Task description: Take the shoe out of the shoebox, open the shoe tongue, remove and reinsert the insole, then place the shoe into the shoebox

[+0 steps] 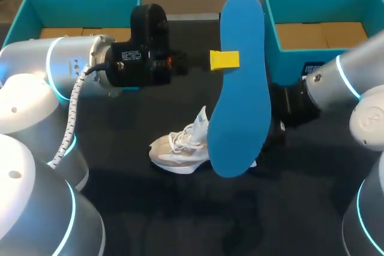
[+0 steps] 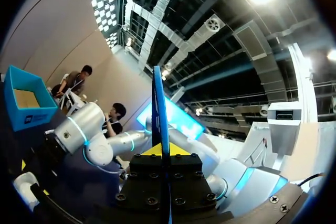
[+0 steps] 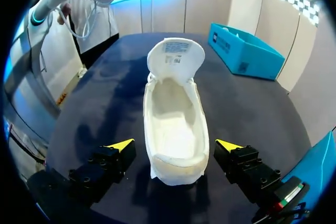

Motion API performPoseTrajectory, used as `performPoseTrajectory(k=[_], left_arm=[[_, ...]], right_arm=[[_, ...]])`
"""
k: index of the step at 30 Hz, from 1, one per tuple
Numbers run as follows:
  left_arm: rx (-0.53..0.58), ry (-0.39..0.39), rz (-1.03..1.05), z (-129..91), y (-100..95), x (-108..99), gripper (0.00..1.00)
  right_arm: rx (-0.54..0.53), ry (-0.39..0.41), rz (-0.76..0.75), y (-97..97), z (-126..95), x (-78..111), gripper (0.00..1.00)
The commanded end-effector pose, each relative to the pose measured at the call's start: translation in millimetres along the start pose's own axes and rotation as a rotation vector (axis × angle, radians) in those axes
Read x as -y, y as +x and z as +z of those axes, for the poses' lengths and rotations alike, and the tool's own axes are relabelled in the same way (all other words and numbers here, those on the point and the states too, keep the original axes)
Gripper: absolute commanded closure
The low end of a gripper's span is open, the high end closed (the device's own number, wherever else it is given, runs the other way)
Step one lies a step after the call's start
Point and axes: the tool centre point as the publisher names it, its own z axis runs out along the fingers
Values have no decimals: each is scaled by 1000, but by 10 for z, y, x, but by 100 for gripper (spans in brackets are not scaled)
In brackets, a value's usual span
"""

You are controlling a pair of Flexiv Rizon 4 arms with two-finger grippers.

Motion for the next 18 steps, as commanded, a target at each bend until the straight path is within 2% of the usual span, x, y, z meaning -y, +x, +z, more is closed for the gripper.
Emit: performPoseTrajectory(k=[1,5,13,18], left_arm=[[8,12,0,56,38,-23,100],[8,12,0,56,38,-23,100],[8,12,0,56,38,-23,100],[8,12,0,56,38,-23,100]], right_arm=[[-17,105,8,-13,-59,-82,0],[-30,170,8,-8,-103,-138,0],[-46,355,18,8,-209,-287,0],[-21,396,-15,47,-242,-331,0]])
